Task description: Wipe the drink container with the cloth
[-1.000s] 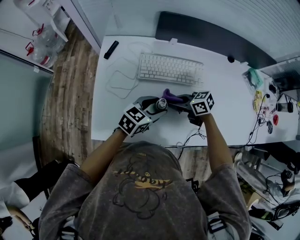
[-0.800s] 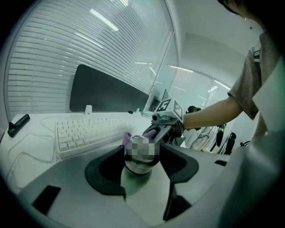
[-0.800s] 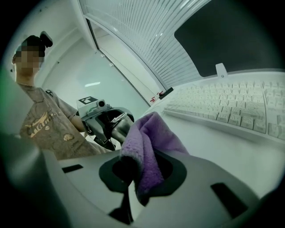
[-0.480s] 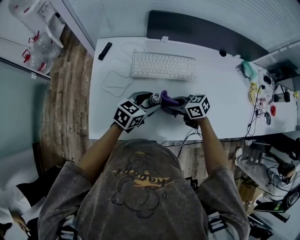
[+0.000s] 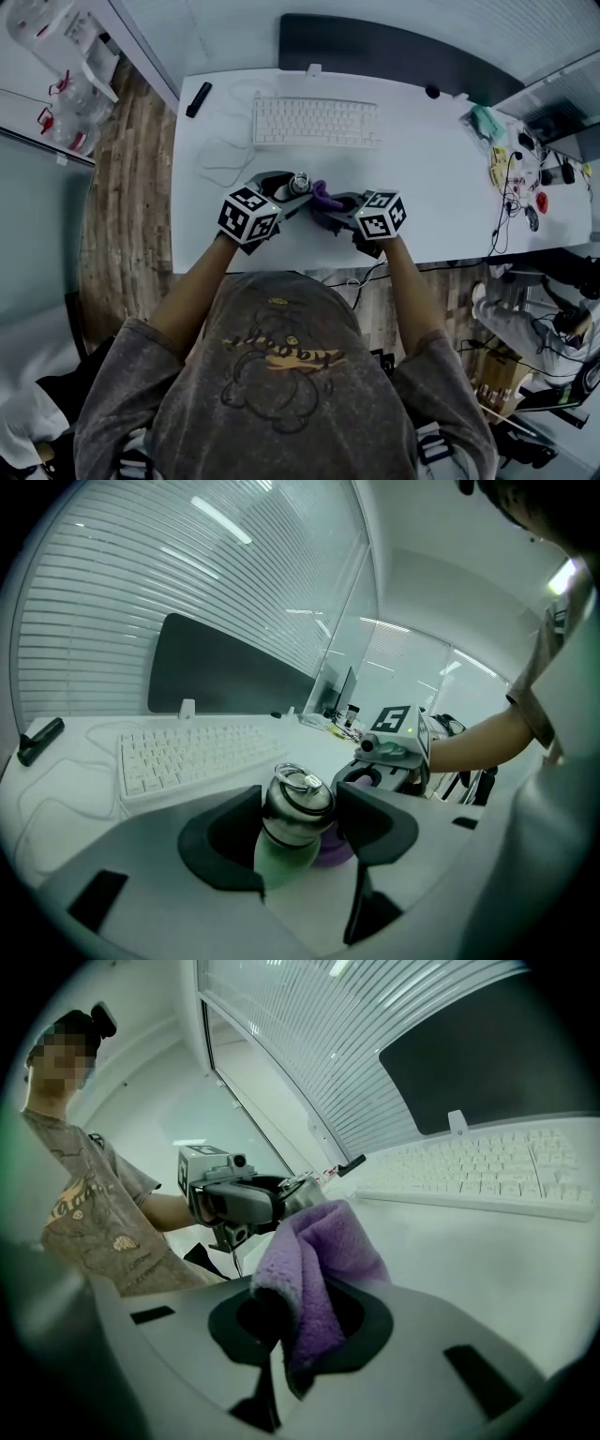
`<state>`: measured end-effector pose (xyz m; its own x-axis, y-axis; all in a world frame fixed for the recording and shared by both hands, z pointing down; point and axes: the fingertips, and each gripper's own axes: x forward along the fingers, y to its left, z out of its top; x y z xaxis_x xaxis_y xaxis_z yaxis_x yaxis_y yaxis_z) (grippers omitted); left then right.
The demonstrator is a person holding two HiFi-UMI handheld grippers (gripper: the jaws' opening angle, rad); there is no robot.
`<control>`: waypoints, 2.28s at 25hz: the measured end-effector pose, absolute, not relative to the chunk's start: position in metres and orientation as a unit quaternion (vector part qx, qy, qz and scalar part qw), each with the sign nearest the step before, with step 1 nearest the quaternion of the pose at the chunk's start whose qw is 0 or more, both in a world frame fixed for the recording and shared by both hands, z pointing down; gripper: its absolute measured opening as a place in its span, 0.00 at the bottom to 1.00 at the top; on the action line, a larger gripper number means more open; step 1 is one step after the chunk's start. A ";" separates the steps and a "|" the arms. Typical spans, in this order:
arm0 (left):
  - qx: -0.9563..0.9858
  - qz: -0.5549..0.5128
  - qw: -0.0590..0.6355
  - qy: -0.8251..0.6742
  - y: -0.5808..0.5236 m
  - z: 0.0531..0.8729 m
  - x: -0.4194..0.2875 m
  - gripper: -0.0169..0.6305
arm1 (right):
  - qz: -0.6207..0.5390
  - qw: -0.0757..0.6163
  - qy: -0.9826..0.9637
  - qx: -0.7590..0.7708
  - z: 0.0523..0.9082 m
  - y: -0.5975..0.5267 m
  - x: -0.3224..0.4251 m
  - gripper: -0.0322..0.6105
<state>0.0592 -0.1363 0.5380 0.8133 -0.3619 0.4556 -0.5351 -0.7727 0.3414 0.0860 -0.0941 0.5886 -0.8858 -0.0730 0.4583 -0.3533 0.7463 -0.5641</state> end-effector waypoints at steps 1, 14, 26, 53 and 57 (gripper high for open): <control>0.923 0.185 0.234 -0.244 -0.136 0.538 0.059 0.42 | 0.337 0.205 -0.911 0.118 0.589 -0.091 0.084 0.13; 0.920 0.183 0.239 -0.249 -0.138 0.538 0.060 0.42 | 0.338 0.187 -0.915 0.119 0.591 -0.063 0.059 0.13; 0.918 0.180 0.245 -0.255 -0.137 0.540 0.060 0.42 | 0.369 0.133 -0.910 0.136 0.590 -0.061 0.027 0.13; 0.922 0.181 0.246 -0.240 -0.134 0.539 0.060 0.43 | 0.375 0.114 -0.910 0.135 0.592 -0.068 -0.013 0.13; 0.926 0.182 0.226 -0.243 -0.135 0.535 0.056 0.43 | 0.364 0.119 -0.915 0.123 0.585 -0.062 -0.013 0.13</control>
<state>0.0565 -0.1346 0.5347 0.8161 -0.3669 0.4466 -0.5313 -0.7802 0.3300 -0.0128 -0.0624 0.5852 -0.9415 -0.1382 0.3074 -0.3116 0.7046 -0.6376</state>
